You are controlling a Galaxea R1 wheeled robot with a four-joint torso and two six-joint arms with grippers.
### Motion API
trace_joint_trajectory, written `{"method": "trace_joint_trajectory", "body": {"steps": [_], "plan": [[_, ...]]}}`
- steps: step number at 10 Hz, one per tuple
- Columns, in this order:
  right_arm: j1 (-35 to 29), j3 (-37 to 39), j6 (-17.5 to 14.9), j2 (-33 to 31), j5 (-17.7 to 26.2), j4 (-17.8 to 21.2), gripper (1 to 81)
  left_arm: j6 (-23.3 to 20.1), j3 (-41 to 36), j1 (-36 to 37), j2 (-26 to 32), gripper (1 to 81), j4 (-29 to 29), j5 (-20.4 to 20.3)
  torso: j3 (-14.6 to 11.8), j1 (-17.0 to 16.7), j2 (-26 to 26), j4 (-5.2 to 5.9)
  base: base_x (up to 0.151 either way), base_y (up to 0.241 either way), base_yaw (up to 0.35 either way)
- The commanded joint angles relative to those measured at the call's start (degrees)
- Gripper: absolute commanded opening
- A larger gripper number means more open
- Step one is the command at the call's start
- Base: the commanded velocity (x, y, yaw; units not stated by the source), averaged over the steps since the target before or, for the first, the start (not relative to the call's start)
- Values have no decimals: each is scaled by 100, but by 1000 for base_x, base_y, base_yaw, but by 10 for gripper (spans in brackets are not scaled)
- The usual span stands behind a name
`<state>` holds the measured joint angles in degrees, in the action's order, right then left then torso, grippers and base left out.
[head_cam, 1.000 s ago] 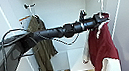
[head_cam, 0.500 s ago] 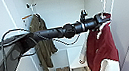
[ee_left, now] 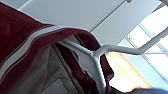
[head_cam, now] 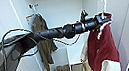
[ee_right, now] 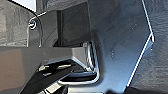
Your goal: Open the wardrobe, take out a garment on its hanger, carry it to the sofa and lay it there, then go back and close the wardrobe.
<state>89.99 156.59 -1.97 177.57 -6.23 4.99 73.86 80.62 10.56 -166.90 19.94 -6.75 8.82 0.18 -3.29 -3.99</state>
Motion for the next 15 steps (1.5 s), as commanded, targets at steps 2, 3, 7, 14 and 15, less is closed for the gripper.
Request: {"method": "trace_joint_trajectory", "body": {"steps": [2,3,7,14,15], "plan": [[-170,-33,-22,36,333,46,811,-143,-19,1085,34,10,141,-458,0,0,0,0,-139,-32,0],[-170,-33,-22,36,333,46,811,-170,-45,1041,42,10,141,-458,0,0,0,0,-143,-67,0],[-205,-42,-22,36,333,46,811,-223,-204,891,201,10,203,-458,0,-5,-2,0,-130,-69,0],[-188,-51,-31,36,332,46,811,-223,-379,847,236,10,220,-458,0,-7,-4,0,-35,0,0],[-196,-42,-22,36,333,46,811,-214,-389,847,245,10,220,-467,2,2,2,0,-101,0,0]]}}
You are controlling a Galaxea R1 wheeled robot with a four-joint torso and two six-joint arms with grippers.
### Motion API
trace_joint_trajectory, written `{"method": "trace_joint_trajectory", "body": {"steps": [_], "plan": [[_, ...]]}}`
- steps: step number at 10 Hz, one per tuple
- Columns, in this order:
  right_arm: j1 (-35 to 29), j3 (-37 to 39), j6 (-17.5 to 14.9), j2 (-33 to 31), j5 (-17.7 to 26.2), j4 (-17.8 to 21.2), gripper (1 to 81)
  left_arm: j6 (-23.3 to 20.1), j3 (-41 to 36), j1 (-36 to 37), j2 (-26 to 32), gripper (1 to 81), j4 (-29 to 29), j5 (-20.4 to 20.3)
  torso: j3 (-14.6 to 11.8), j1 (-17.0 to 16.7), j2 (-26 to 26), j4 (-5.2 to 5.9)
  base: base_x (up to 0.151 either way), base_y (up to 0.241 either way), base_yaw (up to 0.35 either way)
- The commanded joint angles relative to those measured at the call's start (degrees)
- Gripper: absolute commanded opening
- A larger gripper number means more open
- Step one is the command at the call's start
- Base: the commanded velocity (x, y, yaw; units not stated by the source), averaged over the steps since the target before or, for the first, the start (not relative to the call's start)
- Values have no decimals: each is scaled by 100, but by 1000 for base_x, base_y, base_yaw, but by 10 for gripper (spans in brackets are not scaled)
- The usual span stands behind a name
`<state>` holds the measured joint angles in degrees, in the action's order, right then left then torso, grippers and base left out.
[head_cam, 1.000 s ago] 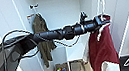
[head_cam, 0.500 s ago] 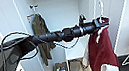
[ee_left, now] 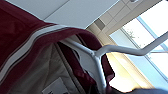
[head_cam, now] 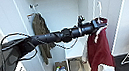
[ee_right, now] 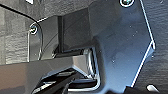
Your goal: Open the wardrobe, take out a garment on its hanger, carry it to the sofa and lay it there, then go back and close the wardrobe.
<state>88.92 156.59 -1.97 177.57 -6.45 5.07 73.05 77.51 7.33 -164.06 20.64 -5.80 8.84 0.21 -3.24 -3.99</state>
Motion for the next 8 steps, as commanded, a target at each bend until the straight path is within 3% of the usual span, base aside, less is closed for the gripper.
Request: {"method": "trace_joint_trajectory", "body": {"steps": [1,4,8], "plan": [[-89,-33,-22,36,346,38,811,-133,-95,1170,-31,10,151,-562,0,2,0,0,-103,0,0],[-97,-51,-22,36,346,47,811,-142,-148,1091,-13,10,160,-641,-2,-13,-9,0,-87,0,0],[-97,-59,-22,36,311,47,811,-142,-288,582,329,10,256,-756,-2,-20,-11,0,0,0,0]]}}
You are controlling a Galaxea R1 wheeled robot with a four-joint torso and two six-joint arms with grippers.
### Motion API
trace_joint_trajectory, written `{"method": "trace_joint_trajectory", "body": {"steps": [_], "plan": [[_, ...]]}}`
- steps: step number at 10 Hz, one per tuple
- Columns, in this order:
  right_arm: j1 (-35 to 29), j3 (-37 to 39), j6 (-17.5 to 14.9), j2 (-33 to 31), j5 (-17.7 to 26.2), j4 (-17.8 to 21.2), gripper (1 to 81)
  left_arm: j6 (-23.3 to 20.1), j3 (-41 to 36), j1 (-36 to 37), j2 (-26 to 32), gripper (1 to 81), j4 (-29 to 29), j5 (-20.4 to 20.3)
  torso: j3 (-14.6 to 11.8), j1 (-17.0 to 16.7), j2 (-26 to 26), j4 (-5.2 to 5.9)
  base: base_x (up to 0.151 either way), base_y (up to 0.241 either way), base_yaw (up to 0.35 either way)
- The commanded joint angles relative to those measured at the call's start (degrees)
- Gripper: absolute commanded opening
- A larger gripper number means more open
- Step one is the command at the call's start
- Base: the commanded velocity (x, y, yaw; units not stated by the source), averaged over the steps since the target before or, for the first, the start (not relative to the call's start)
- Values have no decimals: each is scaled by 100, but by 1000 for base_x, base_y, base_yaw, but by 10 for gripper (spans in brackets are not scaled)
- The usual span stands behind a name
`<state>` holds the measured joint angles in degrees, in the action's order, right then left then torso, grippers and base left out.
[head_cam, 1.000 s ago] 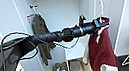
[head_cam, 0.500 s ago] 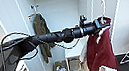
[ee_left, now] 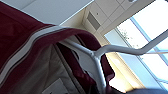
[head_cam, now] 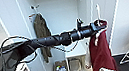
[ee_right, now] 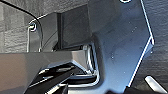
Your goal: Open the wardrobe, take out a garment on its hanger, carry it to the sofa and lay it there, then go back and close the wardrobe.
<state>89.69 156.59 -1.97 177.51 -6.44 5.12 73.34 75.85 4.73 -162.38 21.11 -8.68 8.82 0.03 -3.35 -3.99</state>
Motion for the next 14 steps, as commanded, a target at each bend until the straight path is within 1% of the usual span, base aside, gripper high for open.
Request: {"method": "trace_joint_trajectory", "body": {"steps": [1,3,8,10,14], "plan": [[-183,-59,-22,42,310,33,811,-171,-228,701,345,10,253,-459,0,0,0,0,0,0,0],[-192,-60,-22,42,310,33,811,-171,-465,604,618,10,262,-415,0,-2,0,0,0,0,0],[-218,-59,-31,42,310,24,811,-171,-764,279,1163,10,331,-398,0,0,0,0,0,0,0],[-218,-60,-31,42,310,15,811,-153,-808,225,1269,10,385,-398,0,0,0,0,0,0,0],[-183,-59,-31,42,310,7,811,-136,-835,138,1295,10,393,-398,0,0,0,0,0,0,0]]}}
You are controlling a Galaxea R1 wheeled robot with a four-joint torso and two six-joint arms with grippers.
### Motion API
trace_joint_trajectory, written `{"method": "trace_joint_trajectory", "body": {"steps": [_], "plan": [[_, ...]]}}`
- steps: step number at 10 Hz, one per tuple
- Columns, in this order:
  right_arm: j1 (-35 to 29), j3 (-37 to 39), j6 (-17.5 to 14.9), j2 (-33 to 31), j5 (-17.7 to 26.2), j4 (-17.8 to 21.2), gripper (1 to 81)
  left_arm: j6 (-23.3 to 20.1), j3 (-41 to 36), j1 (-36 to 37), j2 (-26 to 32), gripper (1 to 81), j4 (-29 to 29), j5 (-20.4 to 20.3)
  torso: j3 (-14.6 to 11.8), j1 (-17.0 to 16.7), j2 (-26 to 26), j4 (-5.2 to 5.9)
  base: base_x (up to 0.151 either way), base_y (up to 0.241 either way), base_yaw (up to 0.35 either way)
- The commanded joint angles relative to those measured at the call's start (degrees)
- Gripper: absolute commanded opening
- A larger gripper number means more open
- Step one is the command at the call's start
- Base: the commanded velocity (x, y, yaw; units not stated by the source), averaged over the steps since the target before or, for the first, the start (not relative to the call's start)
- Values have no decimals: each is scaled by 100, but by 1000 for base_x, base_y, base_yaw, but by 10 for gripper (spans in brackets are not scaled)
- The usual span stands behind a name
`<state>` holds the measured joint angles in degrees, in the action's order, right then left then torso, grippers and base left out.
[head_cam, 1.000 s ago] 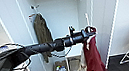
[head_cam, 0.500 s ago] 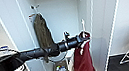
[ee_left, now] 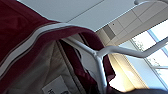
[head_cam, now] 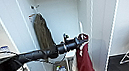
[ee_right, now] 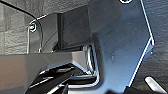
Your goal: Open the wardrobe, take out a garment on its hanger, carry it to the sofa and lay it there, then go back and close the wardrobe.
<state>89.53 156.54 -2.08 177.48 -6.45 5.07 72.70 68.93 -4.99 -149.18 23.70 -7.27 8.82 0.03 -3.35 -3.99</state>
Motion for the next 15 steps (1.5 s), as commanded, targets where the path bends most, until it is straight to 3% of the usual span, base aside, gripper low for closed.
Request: {"method": "trace_joint_trajectory", "body": {"steps": [1,11,15], "plan": [[-176,-55,-11,44,311,11,811,-72,-142,1091,-8,10,144,-548,0,0,0,0,0,0,0],[-159,-63,-11,44,311,20,811,-55,-98,1083,19,10,144,-609,0,0,0,0,0,0,0],[-193,-54,-20,44,311,11,811,-37,-107,1083,37,10,144,-609,0,0,0,0,0,0,-177]]}}
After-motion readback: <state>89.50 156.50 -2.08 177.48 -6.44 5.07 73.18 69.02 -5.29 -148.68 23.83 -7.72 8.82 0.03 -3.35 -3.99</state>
